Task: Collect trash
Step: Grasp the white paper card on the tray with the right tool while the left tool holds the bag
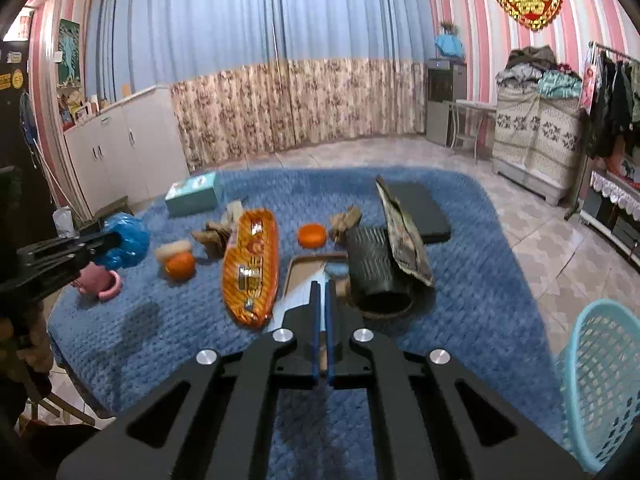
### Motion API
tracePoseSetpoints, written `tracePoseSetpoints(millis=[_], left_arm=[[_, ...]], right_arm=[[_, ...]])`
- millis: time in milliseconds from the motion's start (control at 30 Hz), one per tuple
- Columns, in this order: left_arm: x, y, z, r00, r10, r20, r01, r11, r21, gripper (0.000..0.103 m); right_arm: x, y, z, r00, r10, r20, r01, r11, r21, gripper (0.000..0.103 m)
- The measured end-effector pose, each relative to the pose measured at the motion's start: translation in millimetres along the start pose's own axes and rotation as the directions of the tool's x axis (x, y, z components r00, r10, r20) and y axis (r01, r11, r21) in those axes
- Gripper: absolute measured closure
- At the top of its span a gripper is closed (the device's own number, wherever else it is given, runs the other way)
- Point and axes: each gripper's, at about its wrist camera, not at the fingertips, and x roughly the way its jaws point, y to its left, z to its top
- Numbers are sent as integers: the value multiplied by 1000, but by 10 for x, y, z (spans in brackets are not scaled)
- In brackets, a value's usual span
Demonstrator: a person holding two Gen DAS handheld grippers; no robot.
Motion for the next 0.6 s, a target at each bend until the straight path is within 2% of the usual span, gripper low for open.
tracePoseSetpoints(millis=[167,267,367,533,567,600], left_arm=[[-54,-158,200,999,-26,33,25,1000,12,97],[-61,-263,270,998,-42,45,41,999,21,97],[-32,-299,261,998,-54,31,54,998,11,97],[7,-262,113,999,-48,-2,48,999,15,97],[10,-247,94,999,-44,-5,44,999,16,97],[9,-230,71,999,-39,-7,39,999,16,97]], right_arm=[[-267,-111,115,998,6,61,-7,1000,19,103],[-330,-143,161,998,-17,67,17,1000,7,103],[-250,-198,86,1000,-30,6,30,1000,5,103],[-20,-91,-224,994,-11,-107,9,1000,-17,98],[42,-69,-295,991,-17,-133,16,1000,-14,85],[86,-59,-359,988,-14,-151,13,1000,-6,55]])
